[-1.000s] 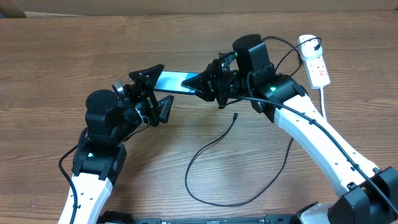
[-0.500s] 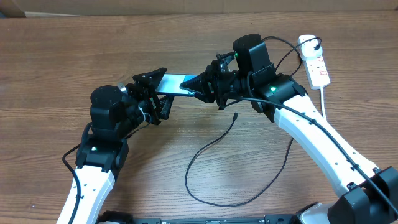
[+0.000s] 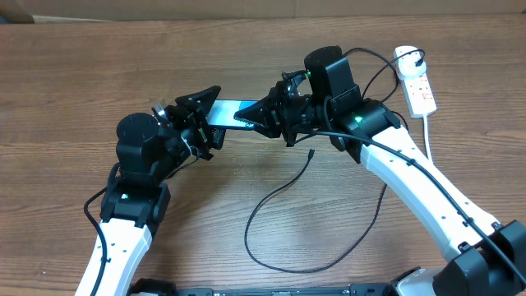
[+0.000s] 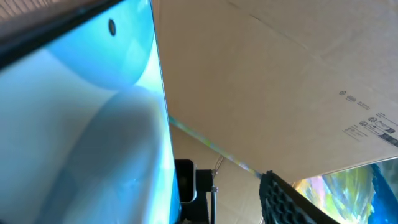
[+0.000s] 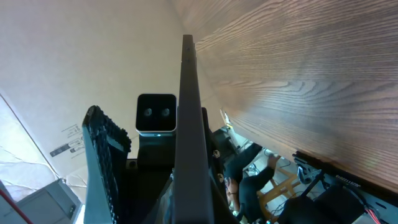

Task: Plug charger to phone and switch on socket
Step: 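Close the left gripper on the phone's left end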

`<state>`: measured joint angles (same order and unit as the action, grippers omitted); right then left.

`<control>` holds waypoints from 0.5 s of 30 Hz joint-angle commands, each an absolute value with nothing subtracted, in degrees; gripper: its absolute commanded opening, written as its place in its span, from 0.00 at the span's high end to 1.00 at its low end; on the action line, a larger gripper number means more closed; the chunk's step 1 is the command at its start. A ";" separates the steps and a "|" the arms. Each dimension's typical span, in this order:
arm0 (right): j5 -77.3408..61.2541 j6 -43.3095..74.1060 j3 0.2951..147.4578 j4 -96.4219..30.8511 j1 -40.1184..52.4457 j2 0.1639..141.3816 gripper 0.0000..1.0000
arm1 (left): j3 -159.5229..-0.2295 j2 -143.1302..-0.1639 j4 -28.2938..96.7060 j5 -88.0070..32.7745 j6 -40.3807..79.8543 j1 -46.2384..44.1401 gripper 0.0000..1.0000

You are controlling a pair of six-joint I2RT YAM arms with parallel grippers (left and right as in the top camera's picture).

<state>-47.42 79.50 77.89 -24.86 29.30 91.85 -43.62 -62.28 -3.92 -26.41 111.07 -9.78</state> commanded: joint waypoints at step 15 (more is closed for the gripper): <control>-55.40 79.50 78.83 -24.45 29.93 89.69 0.95 | -43.59 -62.59 -4.54 -27.05 111.04 -10.15 0.52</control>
<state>-51.31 79.48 77.89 -24.77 29.30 91.85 -43.59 -62.28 -3.92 -26.87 111.07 -9.78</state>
